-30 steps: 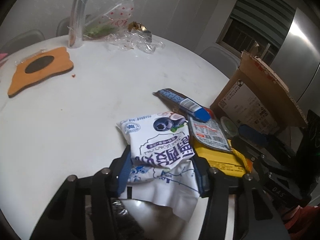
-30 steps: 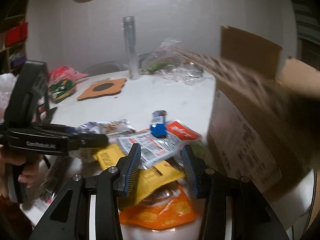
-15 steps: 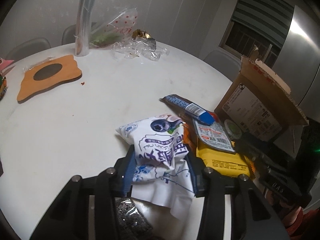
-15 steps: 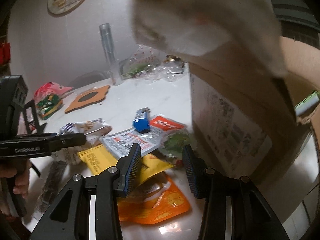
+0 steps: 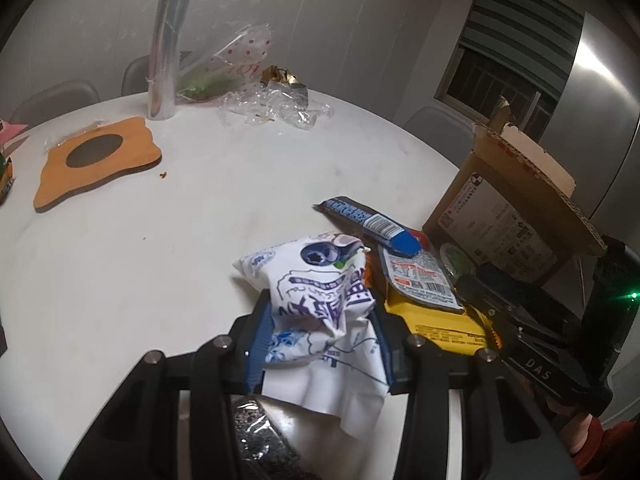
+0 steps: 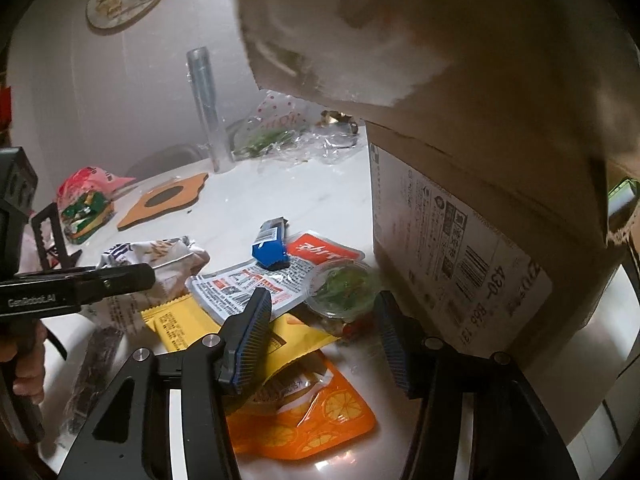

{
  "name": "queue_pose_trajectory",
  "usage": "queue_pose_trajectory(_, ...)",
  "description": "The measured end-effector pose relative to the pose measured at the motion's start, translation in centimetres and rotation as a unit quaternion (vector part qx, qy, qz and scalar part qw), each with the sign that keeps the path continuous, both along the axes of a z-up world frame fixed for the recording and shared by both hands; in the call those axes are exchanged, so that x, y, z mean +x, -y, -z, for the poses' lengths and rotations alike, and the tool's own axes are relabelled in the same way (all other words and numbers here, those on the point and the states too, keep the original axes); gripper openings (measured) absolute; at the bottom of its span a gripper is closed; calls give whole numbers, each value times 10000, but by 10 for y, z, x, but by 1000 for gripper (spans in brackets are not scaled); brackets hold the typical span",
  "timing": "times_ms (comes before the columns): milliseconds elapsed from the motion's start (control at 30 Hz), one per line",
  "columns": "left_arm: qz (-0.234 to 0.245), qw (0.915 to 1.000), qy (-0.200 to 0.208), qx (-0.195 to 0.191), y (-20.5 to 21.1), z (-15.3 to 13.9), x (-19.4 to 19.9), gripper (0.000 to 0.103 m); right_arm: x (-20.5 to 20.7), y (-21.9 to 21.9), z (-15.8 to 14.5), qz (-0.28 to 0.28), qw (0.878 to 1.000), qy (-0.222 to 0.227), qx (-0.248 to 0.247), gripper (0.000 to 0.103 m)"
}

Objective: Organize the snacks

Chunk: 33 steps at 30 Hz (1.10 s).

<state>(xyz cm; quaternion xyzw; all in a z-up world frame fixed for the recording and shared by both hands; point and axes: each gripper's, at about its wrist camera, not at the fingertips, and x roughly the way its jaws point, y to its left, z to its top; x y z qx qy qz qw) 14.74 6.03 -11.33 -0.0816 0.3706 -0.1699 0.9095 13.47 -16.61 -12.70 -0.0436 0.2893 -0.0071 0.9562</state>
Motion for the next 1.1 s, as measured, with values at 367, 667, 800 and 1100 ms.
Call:
queue_pose_trajectory(367, 108, 9997, 172, -126, 0, -6, -7, 39, 4, 1, 1, 222, 9998, -5, 18, 48)
queue_pose_trajectory(667, 165, 9994, 254, -156, 1, -10, -12, 39, 16, -3, 2, 387, 9989, -213, -178, 44)
queue_pose_trajectory(800, 133, 9995, 262, -148, 1, -10, -12, 39, 25, -7, 3, 389, 9983, -321, -304, 40)
queue_pose_trajectory(1100, 72, 9995, 273, -172, 0, -11, -16, 39, 22, -7, 3, 265, 9987, -320, -280, 9)
